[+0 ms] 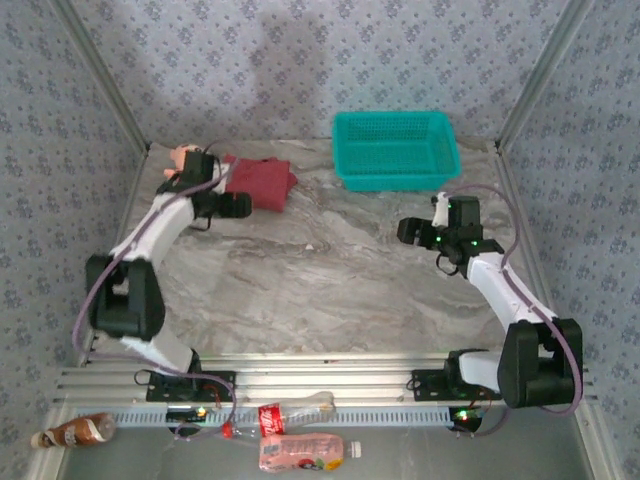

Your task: Fold and stack the tank tops

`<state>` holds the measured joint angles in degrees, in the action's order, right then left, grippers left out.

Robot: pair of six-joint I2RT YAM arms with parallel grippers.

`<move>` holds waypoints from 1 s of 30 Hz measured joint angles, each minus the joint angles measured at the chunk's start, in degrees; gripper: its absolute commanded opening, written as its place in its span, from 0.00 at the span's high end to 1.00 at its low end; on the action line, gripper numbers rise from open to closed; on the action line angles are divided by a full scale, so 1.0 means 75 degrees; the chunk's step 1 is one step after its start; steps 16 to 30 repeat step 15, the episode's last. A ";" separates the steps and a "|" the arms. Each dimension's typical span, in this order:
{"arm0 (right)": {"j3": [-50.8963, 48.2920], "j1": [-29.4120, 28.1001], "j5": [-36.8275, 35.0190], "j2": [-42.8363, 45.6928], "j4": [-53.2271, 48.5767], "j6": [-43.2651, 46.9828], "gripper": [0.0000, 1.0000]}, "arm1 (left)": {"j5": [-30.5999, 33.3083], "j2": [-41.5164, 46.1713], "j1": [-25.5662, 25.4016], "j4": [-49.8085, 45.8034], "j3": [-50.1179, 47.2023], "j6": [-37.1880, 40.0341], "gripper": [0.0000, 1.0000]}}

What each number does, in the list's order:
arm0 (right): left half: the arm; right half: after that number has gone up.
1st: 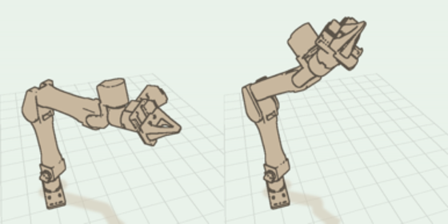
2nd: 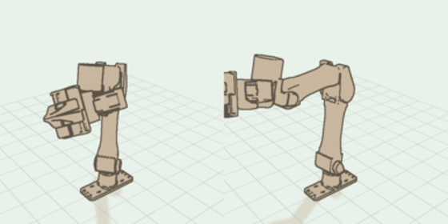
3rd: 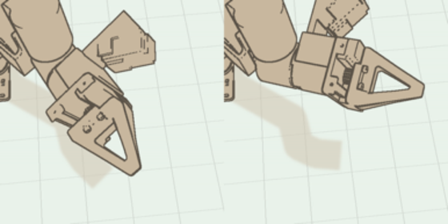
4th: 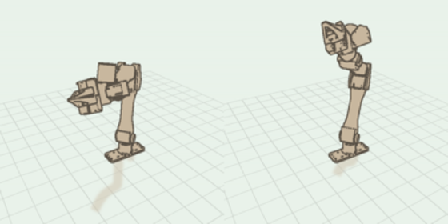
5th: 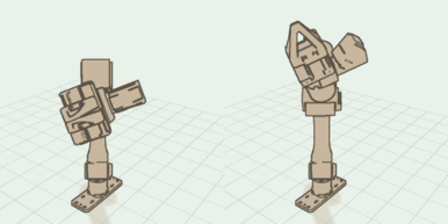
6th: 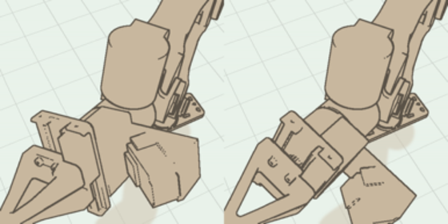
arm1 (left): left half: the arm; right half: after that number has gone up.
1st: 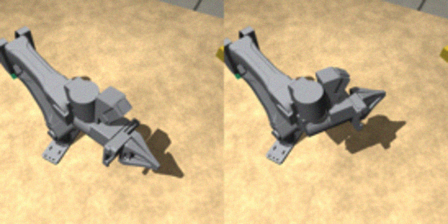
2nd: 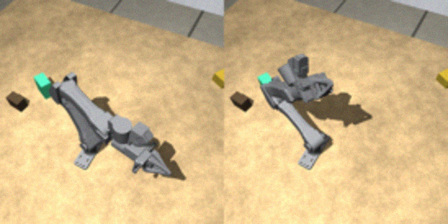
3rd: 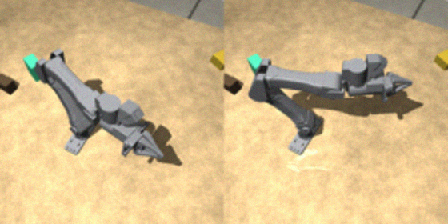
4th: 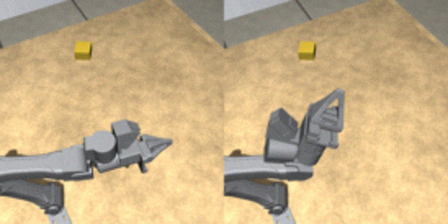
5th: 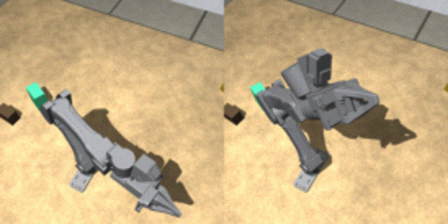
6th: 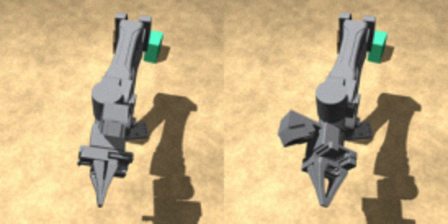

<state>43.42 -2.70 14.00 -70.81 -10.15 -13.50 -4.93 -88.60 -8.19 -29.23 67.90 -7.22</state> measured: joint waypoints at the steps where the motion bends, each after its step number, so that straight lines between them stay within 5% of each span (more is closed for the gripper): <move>1: -0.0047 0.0184 -0.0201 0.0000 0.0192 0.0134 0.09 | -0.0023 0.0431 0.0096 0.0364 -0.0624 -0.0052 0.01; 3: -0.0230 0.0484 -0.0589 0.0000 0.0691 0.0405 0.01 | -0.0012 0.0985 0.0370 0.1122 -0.1647 -0.0122 0.00; 7: -0.0813 0.0889 -0.1166 -0.0248 0.1853 0.0930 0.00 | 0.0166 0.1061 0.0909 0.2541 -0.3112 -0.0114 0.00; 15: -0.1332 0.1300 -0.1498 -0.1425 0.3605 0.1361 0.00 | 0.0385 0.0679 0.1043 0.4978 -0.3888 0.0224 0.00; 30: -0.1332 0.1300 -0.1498 -0.1425 0.3605 0.1361 0.00 | 0.0385 0.0679 0.1043 0.4978 -0.3888 0.0224 0.00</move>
